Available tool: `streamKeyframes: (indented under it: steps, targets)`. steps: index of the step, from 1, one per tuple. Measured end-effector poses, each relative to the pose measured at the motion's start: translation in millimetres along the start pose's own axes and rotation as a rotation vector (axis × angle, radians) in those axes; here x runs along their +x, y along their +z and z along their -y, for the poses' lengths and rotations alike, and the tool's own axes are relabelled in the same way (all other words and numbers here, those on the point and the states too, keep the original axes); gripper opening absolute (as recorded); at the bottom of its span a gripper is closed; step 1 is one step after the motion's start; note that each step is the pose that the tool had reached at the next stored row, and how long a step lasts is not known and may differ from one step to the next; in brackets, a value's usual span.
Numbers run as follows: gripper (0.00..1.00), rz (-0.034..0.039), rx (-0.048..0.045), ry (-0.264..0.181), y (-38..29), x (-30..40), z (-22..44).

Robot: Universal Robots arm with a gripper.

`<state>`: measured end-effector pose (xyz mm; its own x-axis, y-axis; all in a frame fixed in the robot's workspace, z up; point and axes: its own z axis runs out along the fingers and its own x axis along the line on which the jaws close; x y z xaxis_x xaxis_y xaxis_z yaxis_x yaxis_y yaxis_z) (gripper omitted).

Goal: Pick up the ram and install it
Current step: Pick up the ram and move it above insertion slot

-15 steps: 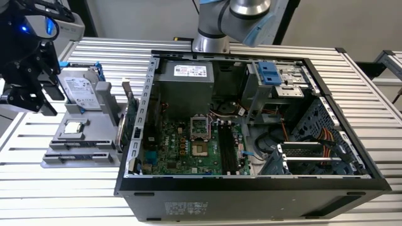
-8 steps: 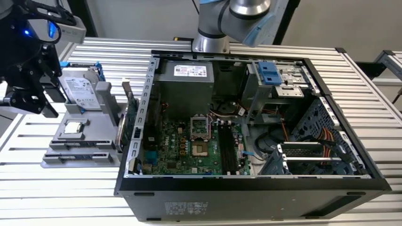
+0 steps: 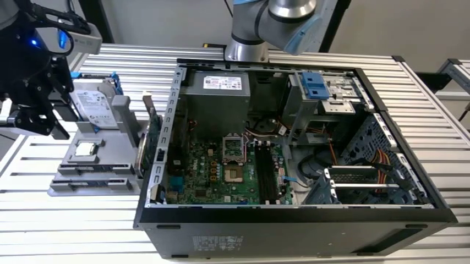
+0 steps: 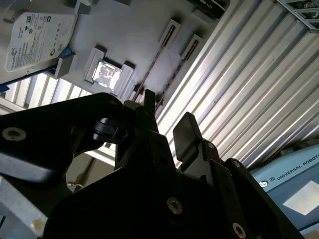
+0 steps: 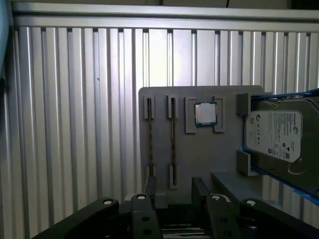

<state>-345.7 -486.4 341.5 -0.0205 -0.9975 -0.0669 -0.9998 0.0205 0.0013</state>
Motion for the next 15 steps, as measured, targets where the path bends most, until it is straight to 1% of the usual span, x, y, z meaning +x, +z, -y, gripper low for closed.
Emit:
streamKeyframes:
  steps: [3, 5, 6, 13, 15]
  targets:
    - [1.00, -0.0001, 0.0001, 0.000, 2.9, 0.2, 0.0]
    - [1.00, -0.0010, 0.0001, 0.000, 6.1, 0.4, 0.0]
    - [1.00, -0.0027, 0.0001, 0.001, 7.7, 0.5, 0.0]
    - [1.00, -0.0258, 0.0006, 0.001, 17.1, 1.1, 0.0]
    - [1.00, -0.0278, 0.0006, 0.000, 19.5, 1.3, 0.1]
